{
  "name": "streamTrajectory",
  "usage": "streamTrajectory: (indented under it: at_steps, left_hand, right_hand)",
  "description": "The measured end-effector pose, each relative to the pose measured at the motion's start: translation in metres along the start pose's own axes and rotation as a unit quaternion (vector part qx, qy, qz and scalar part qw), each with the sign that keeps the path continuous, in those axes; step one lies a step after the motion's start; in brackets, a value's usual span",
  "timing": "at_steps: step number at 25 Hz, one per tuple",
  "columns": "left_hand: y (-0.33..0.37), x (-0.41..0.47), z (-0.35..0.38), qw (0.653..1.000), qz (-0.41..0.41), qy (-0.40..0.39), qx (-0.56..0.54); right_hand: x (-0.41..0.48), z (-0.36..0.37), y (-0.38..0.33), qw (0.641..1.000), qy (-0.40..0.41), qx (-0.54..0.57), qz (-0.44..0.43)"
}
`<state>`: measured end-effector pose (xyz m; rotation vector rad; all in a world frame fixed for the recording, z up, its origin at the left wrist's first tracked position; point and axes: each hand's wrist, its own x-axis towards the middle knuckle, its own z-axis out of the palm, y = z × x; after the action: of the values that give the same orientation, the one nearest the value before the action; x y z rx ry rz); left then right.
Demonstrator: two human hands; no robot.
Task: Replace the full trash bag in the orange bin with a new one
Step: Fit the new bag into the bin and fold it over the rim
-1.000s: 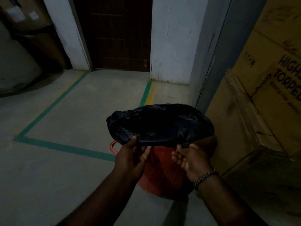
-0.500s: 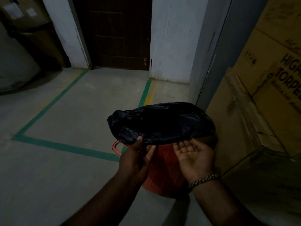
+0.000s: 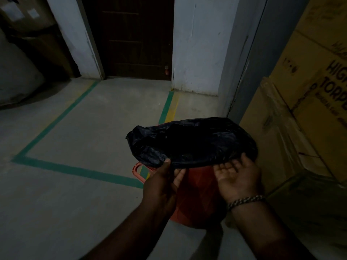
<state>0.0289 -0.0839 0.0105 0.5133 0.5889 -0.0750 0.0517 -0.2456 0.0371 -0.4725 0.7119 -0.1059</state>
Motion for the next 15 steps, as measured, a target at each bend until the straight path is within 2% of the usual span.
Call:
streamTrajectory:
  at_steps: [3,6,10,15]
  left_hand:
    - [0.003,0.001,-0.001,1.000,0.007,0.014,-0.002]
    - [0.004,0.002,-0.002,1.000,0.006,0.013,0.008]
    - [-0.002,0.003,0.001,1.000,0.006,0.004,0.012]
    - [-0.015,-0.005,0.004,0.999,-0.024,0.005,0.022]
  right_hand:
    - [0.016,-0.004,-0.020,0.998,0.026,0.020,-0.061]
    - [0.013,-0.009,-0.012,0.995,0.063,-0.061,-0.041]
    - [-0.019,-0.007,0.033,0.989,0.025,-0.138,0.044]
    - [-0.039,-0.001,0.049,0.993,-0.028,-0.107,0.045]
